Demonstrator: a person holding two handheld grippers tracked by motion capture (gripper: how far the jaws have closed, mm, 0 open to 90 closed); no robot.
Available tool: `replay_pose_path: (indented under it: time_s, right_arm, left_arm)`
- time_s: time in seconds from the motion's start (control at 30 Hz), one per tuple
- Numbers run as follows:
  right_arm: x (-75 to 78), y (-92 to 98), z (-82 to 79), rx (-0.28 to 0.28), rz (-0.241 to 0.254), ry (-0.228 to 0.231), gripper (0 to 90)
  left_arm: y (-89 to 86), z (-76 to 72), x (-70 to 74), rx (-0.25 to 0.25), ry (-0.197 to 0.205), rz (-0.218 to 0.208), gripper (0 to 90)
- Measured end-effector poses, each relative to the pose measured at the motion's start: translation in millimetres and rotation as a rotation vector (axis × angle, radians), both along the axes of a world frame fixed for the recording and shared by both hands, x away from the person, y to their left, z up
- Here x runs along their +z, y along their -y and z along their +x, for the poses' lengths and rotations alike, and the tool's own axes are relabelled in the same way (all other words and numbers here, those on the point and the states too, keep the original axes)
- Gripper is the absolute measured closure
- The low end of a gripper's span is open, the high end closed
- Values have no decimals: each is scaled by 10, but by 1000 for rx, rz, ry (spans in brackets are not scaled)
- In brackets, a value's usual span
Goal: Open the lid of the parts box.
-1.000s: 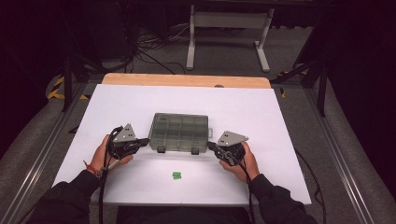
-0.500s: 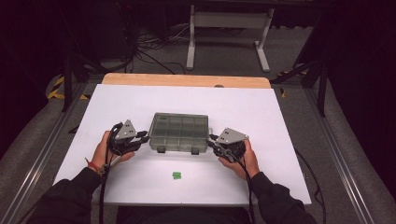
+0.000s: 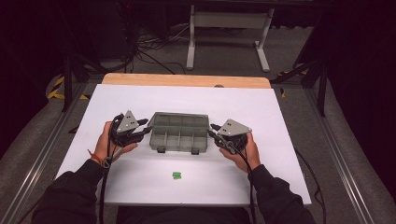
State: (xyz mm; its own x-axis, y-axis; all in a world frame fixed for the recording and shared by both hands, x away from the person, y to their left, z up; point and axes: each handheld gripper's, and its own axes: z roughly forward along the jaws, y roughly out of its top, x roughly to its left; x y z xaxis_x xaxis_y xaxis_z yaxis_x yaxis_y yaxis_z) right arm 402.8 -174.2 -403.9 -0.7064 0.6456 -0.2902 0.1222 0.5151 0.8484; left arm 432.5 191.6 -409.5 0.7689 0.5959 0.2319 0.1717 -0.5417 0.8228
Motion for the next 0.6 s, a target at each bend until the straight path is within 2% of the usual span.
replay_pose_path:
  time_s: [0.17,0.33,0.5,0.6]
  right_arm:
    - [70,3,66,-6,22,12,790]
    - [119,32,157,-10,76,4,801]
    - [148,23,221,-21,97,6,789]
    - [156,27,261,-25,116,-11,763]
  left_arm:
    - [26,40,68,-2,40,-12,703]
    - [13,104,112,2,44,-38,724]
    - [18,162,130,11,51,-53,729]
    - [23,199,134,20,48,-68,732]
